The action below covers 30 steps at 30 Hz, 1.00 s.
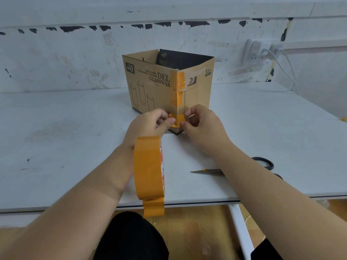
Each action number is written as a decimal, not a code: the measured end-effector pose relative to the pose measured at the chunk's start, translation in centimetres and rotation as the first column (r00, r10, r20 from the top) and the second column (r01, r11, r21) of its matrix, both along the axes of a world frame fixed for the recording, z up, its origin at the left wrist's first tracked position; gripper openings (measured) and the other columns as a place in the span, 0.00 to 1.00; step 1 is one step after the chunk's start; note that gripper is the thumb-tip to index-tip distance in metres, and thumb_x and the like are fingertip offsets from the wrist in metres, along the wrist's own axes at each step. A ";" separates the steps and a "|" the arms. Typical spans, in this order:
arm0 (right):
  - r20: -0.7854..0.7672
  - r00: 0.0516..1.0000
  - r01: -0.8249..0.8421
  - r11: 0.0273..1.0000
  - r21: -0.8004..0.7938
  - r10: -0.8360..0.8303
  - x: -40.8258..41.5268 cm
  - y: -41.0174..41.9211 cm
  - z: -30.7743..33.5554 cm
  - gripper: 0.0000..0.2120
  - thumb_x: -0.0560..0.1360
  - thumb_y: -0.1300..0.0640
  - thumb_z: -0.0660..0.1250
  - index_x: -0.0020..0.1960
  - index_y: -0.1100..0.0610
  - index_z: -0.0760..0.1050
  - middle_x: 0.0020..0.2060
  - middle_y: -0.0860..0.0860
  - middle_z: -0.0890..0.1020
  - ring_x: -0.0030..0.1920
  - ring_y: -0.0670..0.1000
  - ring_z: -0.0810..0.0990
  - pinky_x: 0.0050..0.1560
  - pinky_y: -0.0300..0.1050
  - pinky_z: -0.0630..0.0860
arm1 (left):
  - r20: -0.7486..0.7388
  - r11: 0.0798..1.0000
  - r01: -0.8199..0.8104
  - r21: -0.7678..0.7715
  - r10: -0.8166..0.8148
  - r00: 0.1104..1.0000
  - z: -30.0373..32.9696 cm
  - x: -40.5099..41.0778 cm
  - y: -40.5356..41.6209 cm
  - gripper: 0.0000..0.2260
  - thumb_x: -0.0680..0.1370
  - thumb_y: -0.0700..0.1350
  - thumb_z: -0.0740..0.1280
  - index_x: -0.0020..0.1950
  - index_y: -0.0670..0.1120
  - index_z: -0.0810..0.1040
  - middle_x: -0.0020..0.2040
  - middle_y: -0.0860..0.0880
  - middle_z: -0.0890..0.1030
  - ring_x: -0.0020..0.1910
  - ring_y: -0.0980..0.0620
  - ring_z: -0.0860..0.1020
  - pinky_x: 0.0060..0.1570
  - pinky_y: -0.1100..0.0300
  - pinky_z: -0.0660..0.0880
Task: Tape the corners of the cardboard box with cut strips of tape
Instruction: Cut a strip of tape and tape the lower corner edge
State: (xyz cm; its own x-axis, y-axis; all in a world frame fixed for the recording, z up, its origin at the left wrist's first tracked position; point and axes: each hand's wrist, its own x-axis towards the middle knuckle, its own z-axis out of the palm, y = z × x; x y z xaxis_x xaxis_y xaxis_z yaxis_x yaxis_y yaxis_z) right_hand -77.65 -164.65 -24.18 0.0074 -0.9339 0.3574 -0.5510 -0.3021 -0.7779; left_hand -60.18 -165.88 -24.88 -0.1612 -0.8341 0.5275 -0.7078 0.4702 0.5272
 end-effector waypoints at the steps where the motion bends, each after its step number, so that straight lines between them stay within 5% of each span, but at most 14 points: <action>1: -0.007 1.000 0.006 1.000 -0.002 -0.006 0.0 0.0 0.0 0.06 0.73 0.56 0.70 0.48 0.49 0.74 0.38 0.46 0.81 0.39 0.45 0.79 0.40 0.40 0.77 | 0.034 1.000 -0.013 -0.013 0.014 0.999 0.0 -0.1 0.0 0.09 0.76 0.60 0.63 0.46 0.55 0.74 0.33 0.61 0.75 0.33 0.64 0.74 0.29 0.66 0.66; 8: 0.006 1.000 0.009 1.000 0.007 -0.009 0.0 0.2 0.1 0.04 0.74 0.55 0.69 0.48 0.51 0.75 0.38 0.48 0.82 0.38 0.46 0.78 0.38 0.39 0.74 | -0.062 1.000 0.004 0.017 -0.003 0.998 -0.2 -0.2 0.5 0.10 0.76 0.60 0.62 0.44 0.55 0.77 0.31 0.58 0.75 0.34 0.66 0.73 0.30 0.74 0.68; 15: 0.033 0.999 0.015 1.000 0.020 -0.015 0.0 0.2 0.1 0.03 0.74 0.54 0.68 0.48 0.52 0.76 0.37 0.48 0.82 0.36 0.46 0.76 0.37 0.38 0.72 | -0.052 0.998 0.048 0.043 -0.046 0.998 0.2 -0.4 1.2 0.06 0.73 0.60 0.64 0.42 0.60 0.75 0.33 0.57 0.78 0.32 0.56 0.74 0.30 0.59 0.72; 18: 0.045 0.999 0.021 0.999 0.025 -0.022 0.0 0.1 0.1 0.03 0.75 0.54 0.67 0.48 0.52 0.77 0.37 0.48 0.82 0.36 0.44 0.76 0.37 0.37 0.72 | -0.025 0.995 0.082 0.053 -0.080 0.996 0.4 -0.4 1.2 0.04 0.72 0.59 0.66 0.41 0.62 0.73 0.37 0.70 0.78 0.31 0.63 0.73 0.28 0.71 0.67; 30: 0.062 0.998 0.015 0.999 0.047 -0.018 0.0 0.1 0.1 0.04 0.76 0.53 0.66 0.47 0.52 0.76 0.37 0.48 0.82 0.36 0.46 0.76 0.37 0.38 0.70 | -0.126 0.992 0.077 0.104 -0.063 0.990 -0.1 -0.2 0.4 0.04 0.77 0.52 0.66 0.43 0.58 0.76 0.35 0.57 0.80 0.34 0.66 0.76 0.32 0.76 0.69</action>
State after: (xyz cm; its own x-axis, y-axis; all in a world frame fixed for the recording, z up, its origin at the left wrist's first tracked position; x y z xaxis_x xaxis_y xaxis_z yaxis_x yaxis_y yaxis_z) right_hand -77.63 -164.57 -24.11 -0.0289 -0.9492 0.3134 -0.5051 -0.2567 -0.8240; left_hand -60.37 -165.53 -24.97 -0.1611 -0.8761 0.4544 -0.6025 0.4520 0.6578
